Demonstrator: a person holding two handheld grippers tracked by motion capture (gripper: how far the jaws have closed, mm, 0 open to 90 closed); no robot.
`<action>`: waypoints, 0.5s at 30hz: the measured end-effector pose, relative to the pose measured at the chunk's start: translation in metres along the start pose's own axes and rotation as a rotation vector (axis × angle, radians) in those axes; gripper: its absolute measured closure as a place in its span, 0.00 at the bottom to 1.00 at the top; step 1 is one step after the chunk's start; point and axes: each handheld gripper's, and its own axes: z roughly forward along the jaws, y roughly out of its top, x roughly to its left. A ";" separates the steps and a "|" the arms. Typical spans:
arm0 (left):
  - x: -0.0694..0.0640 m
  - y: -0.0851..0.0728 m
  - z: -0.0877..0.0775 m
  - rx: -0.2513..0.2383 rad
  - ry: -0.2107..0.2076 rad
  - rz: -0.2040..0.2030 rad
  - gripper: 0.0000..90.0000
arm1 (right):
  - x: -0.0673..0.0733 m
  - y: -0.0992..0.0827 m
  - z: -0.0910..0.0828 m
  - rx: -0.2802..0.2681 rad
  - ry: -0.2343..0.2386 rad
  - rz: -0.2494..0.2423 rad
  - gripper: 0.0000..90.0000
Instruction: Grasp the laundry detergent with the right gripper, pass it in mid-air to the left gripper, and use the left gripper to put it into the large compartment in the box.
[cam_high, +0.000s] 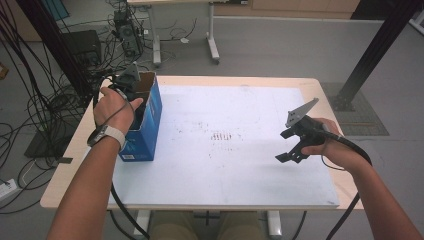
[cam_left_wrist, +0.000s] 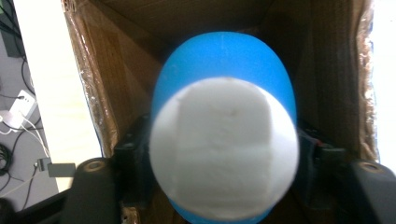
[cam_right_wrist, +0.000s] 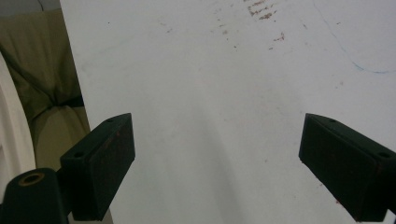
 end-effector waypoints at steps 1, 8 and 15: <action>0.000 0.000 0.000 0.008 -0.001 0.004 0.36 | 0.000 0.000 0.000 0.000 0.001 0.000 0.12; 0.001 0.000 0.000 0.007 -0.024 0.004 0.32 | 0.002 0.002 0.002 0.005 0.004 -0.004 0.12; 0.004 0.000 -0.003 0.003 -0.043 0.012 0.31 | 0.002 0.003 0.001 0.007 0.002 -0.008 0.12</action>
